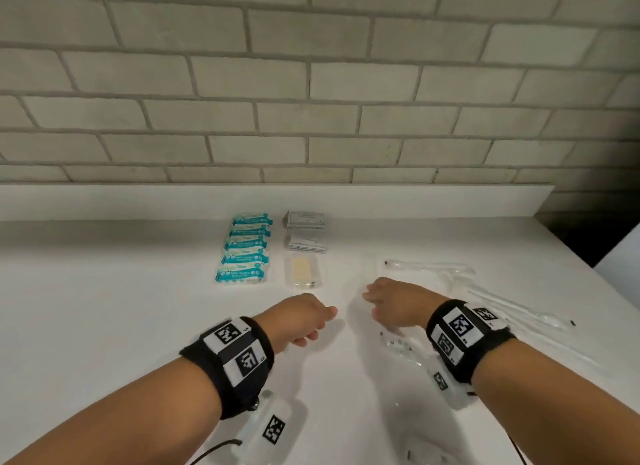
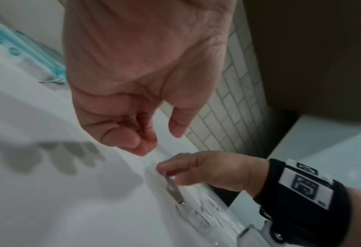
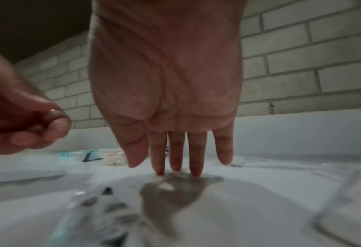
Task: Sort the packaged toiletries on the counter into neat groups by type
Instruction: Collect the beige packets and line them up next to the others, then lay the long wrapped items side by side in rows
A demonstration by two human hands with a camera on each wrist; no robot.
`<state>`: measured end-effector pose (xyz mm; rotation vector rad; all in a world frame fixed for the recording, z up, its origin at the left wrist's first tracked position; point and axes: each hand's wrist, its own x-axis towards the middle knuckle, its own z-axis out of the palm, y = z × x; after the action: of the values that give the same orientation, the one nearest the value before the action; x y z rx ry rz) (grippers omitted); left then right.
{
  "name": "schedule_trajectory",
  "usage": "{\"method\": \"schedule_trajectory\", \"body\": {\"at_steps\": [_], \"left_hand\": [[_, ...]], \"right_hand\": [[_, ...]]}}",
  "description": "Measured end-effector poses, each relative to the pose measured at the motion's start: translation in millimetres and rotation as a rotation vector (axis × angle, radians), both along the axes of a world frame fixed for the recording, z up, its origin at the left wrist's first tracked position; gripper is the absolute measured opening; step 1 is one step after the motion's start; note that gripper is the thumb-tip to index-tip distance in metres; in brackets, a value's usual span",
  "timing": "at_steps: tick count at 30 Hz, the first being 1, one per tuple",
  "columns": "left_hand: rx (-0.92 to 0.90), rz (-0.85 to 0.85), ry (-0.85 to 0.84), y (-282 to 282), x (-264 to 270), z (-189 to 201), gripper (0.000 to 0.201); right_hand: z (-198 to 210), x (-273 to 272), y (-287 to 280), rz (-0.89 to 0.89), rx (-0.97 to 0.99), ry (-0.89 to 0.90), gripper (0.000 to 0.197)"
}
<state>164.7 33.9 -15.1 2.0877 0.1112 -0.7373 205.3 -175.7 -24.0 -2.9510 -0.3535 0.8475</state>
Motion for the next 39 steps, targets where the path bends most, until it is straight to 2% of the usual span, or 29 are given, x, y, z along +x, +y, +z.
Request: {"method": "schedule_trajectory", "body": {"at_steps": [4, 7, 9, 11, 15, 19, 21, 26, 28, 30, 32, 34, 37, 38, 39], "left_hand": [[0.025, -0.121, -0.065, -15, -16, 12, 0.023], [0.064, -0.205, -0.097, -36, -28, 15, 0.018], [0.069, -0.24, -0.127, -51, -33, 13, 0.017], [0.095, -0.272, -0.176, -64, -36, 10, 0.023], [0.28, -0.462, -0.263, -91, -47, 2, 0.046], [0.446, -0.573, -0.328, -120, -61, -9, 0.048], [0.469, -0.54, -0.34, -131, -66, -14, 0.047], [0.515, -0.519, -0.331, -148, -77, -20, 0.038], [0.553, -0.532, -0.323, -153, -83, -17, 0.027], [0.56, -0.506, -0.334, -154, -88, -13, 0.014], [0.529, -0.445, -0.35, -153, -93, -8, 0.006], [0.484, -0.427, -0.348, -150, -99, -4, 0.01], [0.456, -0.513, -0.283, -151, -112, 2, 0.009], [0.465, -0.569, -0.256, -153, -118, 2, 0.014], [0.478, -0.626, -0.229, -156, -122, 1, 0.029]], "right_hand": [[30, -36, -19, -0.074, 0.261, 0.094, 0.045], [41, -57, -49, -0.209, 0.364, -0.083, 0.039], [43, -70, -71, -0.255, 0.364, -0.126, 0.035], [43, -84, -90, -0.275, 0.332, -0.092, 0.033], [35, -109, -122, -0.218, 0.169, 0.011, 0.035], [34, -121, -157, -0.217, 0.219, 0.109, 0.037], [34, -116, -176, -0.201, 0.228, 0.056, 0.033], [30, -86, -219, -0.343, 0.166, -0.313, 0.021], [26, -78, -227, -0.348, 0.118, -0.273, 0.025], [20, -76, -226, -0.247, 0.074, -0.21, 0.036], [10, -77, -220, -0.169, 0.071, -0.232, 0.047], [0, -78, -213, -0.148, 0.088, -0.226, 0.045], [-2, -70, -209, -0.114, 0.091, -0.234, 0.025], [1, -68, -212, -0.126, 0.117, -0.293, 0.026], [3, -65, -217, -0.147, 0.137, -0.356, 0.028]]}}
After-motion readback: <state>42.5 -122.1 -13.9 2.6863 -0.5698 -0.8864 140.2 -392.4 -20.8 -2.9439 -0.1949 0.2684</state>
